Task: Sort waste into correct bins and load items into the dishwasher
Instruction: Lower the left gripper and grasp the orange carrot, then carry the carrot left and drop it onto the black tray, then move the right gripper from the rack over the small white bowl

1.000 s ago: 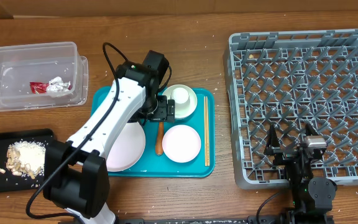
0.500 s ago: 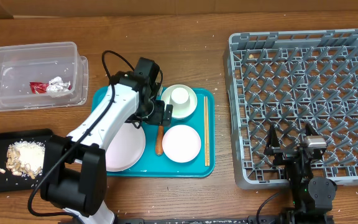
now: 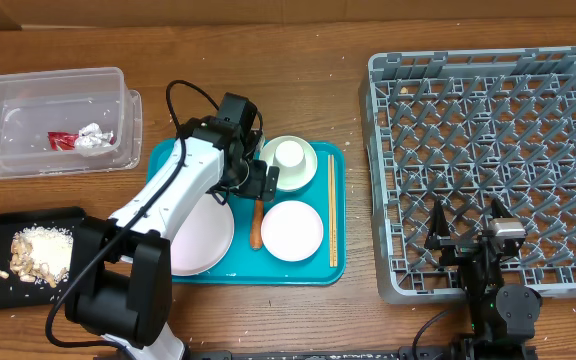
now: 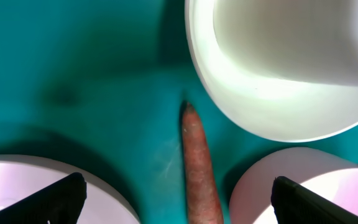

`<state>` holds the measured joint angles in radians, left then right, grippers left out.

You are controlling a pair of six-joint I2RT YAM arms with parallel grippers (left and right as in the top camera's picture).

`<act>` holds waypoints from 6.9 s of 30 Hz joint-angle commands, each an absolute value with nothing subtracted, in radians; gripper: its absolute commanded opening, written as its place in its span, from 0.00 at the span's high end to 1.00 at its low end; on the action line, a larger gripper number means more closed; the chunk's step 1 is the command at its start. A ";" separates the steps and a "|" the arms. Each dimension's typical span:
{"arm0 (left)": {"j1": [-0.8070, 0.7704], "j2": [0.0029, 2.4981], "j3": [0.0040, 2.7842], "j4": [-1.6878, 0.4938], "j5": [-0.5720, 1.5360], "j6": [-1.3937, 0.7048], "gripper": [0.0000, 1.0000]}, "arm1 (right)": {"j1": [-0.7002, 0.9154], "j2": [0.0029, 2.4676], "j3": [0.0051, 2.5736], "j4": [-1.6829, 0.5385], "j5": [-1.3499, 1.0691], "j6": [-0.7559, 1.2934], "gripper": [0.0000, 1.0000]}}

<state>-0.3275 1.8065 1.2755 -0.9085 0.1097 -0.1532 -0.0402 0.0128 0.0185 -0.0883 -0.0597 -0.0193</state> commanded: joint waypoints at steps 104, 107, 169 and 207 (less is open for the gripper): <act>-0.451 1.832 1.122 -0.890 0.052 -0.468 0.87 | -0.045 0.003 0.008 -0.081 -0.054 -0.023 0.00; -0.447 1.832 1.200 -0.961 0.041 -0.468 0.89 | -0.045 0.003 0.008 -0.080 -0.054 -0.023 0.00; 0.727 1.831 1.349 -1.058 -0.116 -0.658 0.63 | -0.045 0.003 0.008 -0.080 -0.054 -0.023 0.00; 0.634 1.551 1.571 -1.167 0.026 -0.558 0.00 | -0.045 0.003 0.008 -0.081 -0.054 -0.023 0.00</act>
